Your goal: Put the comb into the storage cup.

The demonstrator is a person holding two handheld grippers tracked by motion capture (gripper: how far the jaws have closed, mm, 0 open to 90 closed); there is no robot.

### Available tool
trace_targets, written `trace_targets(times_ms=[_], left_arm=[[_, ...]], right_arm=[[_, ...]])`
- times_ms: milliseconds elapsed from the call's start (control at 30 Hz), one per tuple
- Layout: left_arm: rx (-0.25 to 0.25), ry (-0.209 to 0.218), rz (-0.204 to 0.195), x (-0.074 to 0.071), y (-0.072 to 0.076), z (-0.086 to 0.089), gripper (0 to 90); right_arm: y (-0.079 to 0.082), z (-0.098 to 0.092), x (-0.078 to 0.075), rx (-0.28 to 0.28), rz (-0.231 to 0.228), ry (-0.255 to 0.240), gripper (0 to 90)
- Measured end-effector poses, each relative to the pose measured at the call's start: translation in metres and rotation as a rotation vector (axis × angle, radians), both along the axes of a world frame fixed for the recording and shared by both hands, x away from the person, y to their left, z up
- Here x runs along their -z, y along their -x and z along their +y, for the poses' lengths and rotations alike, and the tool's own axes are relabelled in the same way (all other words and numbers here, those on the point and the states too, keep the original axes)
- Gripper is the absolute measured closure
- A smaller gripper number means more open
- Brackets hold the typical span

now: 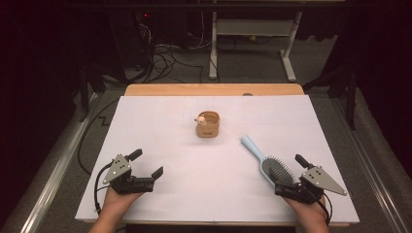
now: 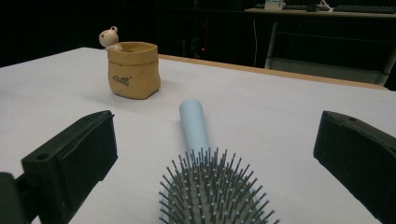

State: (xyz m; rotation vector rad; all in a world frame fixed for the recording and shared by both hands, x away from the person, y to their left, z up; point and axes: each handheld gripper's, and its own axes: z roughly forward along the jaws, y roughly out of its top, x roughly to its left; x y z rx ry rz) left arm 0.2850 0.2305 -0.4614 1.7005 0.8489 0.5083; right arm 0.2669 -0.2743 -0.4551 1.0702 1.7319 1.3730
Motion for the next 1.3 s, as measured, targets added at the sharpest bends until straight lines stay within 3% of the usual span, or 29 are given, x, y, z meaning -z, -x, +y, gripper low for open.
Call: trace_targets(times_ms=[667,1067,1300], left_arm=[[0.01,-0.012,0.0,0.0014,0.0001,-0.0018,1.3],[0.014,0.006,0.006,0.0017,-0.0005,-0.0008,1.3],[0.008,0.009,0.005,0.0015,-0.0006,0.0005,1.3]], right_arm=[[0.0013,-0.002,-0.003,-0.002,0.002,0.002,0.2],[0.002,0.0025,-0.0041,-0.013,0.0,0.057,0.2],[0.0024,0.0044,-0.0053,-0.006,0.029,0.089,0.2]])
